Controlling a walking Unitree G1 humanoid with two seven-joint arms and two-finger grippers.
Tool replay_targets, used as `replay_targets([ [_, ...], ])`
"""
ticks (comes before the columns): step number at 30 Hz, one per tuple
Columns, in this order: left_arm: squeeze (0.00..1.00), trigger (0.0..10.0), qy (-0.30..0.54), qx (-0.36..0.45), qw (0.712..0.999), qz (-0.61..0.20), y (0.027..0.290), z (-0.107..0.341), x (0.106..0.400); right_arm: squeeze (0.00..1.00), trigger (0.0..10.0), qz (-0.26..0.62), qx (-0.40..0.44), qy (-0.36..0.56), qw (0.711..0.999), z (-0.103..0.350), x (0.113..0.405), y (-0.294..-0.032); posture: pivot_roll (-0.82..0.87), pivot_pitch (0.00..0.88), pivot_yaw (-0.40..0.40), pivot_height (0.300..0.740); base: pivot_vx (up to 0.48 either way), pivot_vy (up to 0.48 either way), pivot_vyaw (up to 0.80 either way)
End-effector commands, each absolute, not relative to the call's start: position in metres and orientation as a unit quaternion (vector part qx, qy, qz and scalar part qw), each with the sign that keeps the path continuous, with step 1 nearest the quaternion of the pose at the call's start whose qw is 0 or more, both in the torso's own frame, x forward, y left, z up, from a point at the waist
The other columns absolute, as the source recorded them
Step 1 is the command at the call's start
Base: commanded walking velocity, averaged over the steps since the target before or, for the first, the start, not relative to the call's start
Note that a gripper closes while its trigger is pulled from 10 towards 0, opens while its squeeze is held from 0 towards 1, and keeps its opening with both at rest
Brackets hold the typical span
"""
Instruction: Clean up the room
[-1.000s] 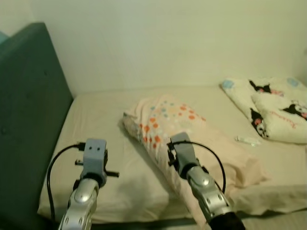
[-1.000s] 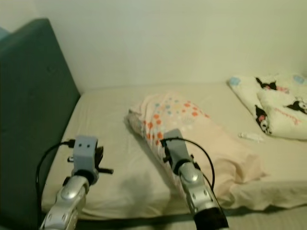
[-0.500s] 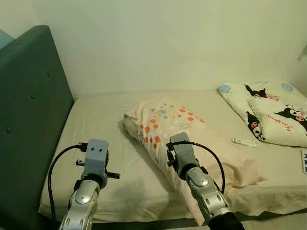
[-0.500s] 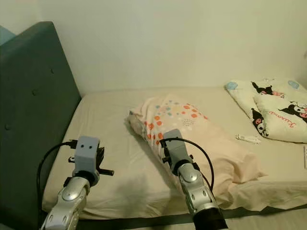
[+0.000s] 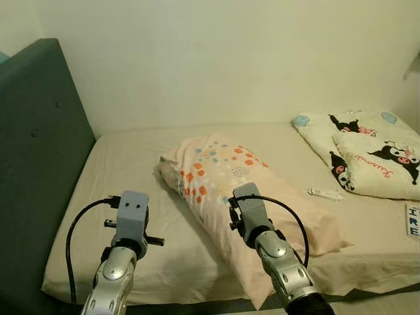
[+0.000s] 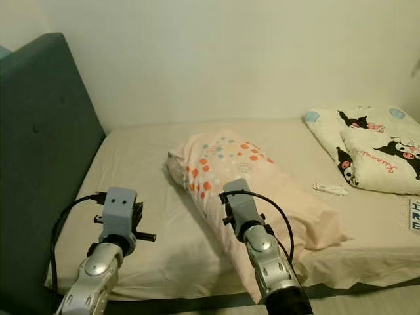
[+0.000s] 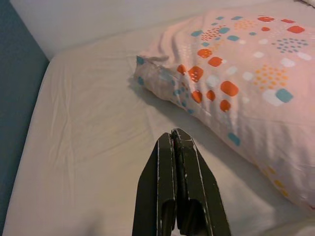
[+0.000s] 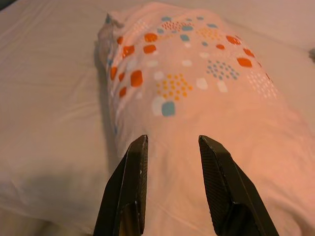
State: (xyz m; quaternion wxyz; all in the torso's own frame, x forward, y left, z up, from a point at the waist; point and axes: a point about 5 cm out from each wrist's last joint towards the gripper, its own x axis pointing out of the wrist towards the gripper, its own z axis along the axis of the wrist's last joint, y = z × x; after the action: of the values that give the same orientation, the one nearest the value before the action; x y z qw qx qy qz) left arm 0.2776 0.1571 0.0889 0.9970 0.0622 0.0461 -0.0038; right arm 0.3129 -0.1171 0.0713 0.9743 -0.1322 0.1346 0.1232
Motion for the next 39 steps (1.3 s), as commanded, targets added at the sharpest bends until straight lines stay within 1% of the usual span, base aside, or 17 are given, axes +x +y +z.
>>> replay_targets([
  [1,0.00,10.0,0.056,0.072,0.996,-0.005,0.1589,0.0843,0.2754,0.00,10.0,0.124,-0.137,0.136,0.973,0.0701,0.3107,-0.1170,-0.03,0.055,-0.014,0.727,0.000,-0.285,0.00],
  [7,0.00,10.0,0.059,0.071,0.996,-0.004,0.1597,0.0838,0.2745,0.00,10.0,0.123,-0.138,0.139,0.973,0.0694,0.3106,-0.1177,-0.03,0.063,-0.014,0.727,0.000,-0.280,0.00],
  [11,0.00,10.0,0.064,0.073,0.995,-0.003,0.1608,0.0827,0.2738,0.00,10.0,0.109,-0.116,0.145,0.976,0.0684,0.3105,-0.1200,-0.02,0.065,-0.013,0.727,0.000,0.000,0.00],
  [16,0.00,10.0,0.091,0.078,0.993,-0.013,0.1622,0.0775,0.2740,0.00,10.0,0.112,-0.113,0.146,0.976,0.0676,0.3090,-0.1194,-0.02,0.070,-0.008,0.727,0.000,0.000,0.00],
  [20,0.00,10.0,0.097,0.059,0.993,-0.025,0.1629,0.0780,0.2739,0.00,10.0,0.113,-0.107,0.147,0.977,0.0659,0.3064,-0.1174,-0.02,0.072,0.002,0.727,0.000,0.467,0.00],
  [25,0.00,10.0,0.085,0.068,0.994,-0.022,0.1642,0.0828,0.2761,0.00,10.0,0.113,-0.104,0.147,0.977,0.0649,0.3046,-0.1162,-0.01,0.075,0.011,0.727,0.000,0.469,0.00],
  [32,0.00,10.0,0.072,0.083,0.994,-0.015,0.1647,0.0850,0.2775,0.00,10.0,0.110,-0.103,0.149,0.977,0.0641,0.3041,-0.1170,-0.01,0.080,0.015,0.727,0.000,0.000,0.00],
  [39,0.00,10.0,0.076,0.067,0.995,-0.013,0.1638,0.0827,0.2743,0.00,10.0,0.103,-0.122,0.133,0.978,0.0680,0.3059,-0.1188,-0.02,0.079,0.011,0.727,0.000,0.000,0.00],
])
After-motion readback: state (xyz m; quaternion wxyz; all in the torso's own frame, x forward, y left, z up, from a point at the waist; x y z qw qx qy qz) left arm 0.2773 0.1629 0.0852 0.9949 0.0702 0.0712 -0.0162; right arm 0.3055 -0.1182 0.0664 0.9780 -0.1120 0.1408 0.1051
